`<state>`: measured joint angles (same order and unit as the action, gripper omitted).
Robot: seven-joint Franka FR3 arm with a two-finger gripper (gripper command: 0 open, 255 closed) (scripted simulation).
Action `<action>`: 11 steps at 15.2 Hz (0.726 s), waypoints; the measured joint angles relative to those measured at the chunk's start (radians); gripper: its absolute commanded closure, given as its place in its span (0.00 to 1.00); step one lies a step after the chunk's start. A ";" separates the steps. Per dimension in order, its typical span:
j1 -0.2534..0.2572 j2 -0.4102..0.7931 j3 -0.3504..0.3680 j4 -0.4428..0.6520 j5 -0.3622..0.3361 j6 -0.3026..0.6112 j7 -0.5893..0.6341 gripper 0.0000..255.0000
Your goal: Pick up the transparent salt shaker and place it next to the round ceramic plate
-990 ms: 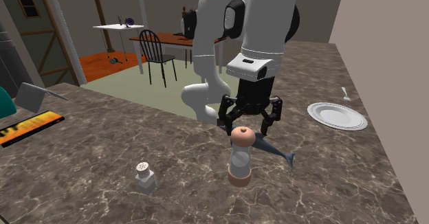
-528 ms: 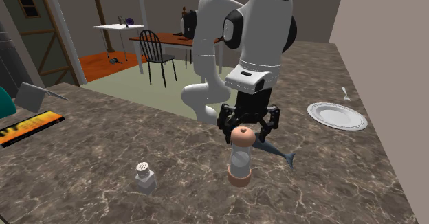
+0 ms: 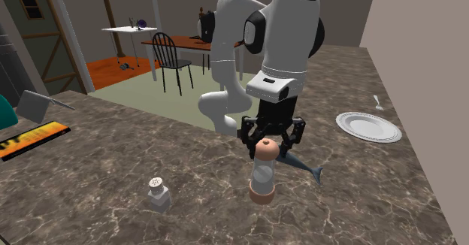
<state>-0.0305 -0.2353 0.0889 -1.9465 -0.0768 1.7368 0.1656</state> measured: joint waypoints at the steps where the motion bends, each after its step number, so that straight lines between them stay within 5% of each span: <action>1: 0.000 0.000 0.000 0.000 0.000 0.000 0.000 1.00; 11: 0.000 0.005 0.000 0.059 0.000 -0.053 -0.005 1.00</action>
<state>-0.0309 -0.2299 0.0887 -1.8877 -0.0765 1.6834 0.1609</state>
